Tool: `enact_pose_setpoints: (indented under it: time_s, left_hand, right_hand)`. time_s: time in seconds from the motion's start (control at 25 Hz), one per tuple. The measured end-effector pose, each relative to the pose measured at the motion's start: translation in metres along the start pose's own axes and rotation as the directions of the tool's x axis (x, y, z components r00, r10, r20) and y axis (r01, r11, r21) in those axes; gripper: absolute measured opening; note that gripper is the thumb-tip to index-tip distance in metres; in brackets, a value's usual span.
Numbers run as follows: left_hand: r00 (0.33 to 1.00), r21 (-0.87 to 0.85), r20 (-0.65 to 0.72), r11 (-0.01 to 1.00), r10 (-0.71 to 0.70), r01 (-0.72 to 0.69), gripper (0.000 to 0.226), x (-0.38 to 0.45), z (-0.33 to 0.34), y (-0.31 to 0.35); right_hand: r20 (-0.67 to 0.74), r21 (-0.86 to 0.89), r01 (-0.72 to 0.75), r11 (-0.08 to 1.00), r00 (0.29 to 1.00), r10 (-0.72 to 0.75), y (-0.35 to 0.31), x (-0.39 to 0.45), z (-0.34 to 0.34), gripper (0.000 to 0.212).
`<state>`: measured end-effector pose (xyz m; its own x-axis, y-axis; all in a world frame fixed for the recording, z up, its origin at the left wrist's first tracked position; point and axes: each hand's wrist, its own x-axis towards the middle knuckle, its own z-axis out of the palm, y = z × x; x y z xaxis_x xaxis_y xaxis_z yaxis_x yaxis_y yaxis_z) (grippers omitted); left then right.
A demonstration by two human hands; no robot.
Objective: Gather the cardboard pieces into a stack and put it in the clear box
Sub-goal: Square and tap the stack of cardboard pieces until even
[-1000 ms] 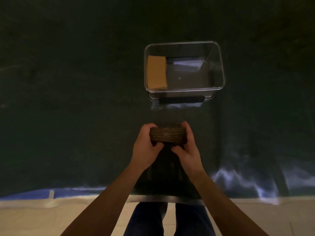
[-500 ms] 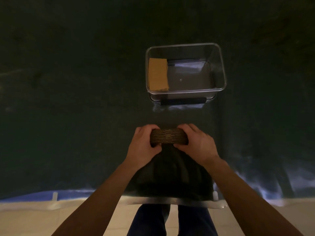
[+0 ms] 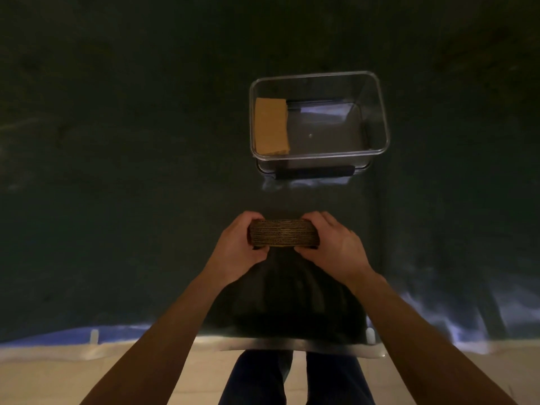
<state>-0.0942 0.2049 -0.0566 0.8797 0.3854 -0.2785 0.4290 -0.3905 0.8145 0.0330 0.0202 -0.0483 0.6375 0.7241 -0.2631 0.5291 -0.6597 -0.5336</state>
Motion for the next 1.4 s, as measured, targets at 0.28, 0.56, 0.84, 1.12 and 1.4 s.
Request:
enact_pose_setpoints:
  time_s: [0.28,0.56,0.84,1.12,1.4]
  left_hand:
    - [1.000,-0.028,-0.009,1.000,0.011,-0.011,0.063,-0.004,-0.007,-0.002]
    - [0.999,-0.038,-0.027,0.998,-0.043,0.042,0.061,-0.001,-0.009,-0.007]
    - [0.998,-0.020,-0.023,0.998,-0.052,0.051,0.055,-0.001,-0.008,-0.009]
    - [0.999,-0.044,-0.042,0.999,0.010,-0.012,0.065,-0.002,-0.019,-0.009]
    - [1.000,0.116,-0.014,0.993,-0.026,0.028,0.050,0.002,-0.004,-0.016]
  right_hand:
    - [-0.068,0.123,0.017,0.992,0.998,-0.008,0.003,-0.007,-0.007,0.057]
    - [-0.051,0.172,-0.028,0.985,0.998,0.037,0.010,-0.005,-0.003,0.052]
    - [0.020,0.080,-0.068,0.994,0.998,0.067,0.005,0.000,0.000,0.058]
    - [-0.071,0.038,-0.003,0.999,0.997,0.006,0.005,-0.002,-0.006,0.057]
    - [0.007,-0.028,-0.076,0.997,0.997,0.076,0.004,0.004,0.005,0.058]
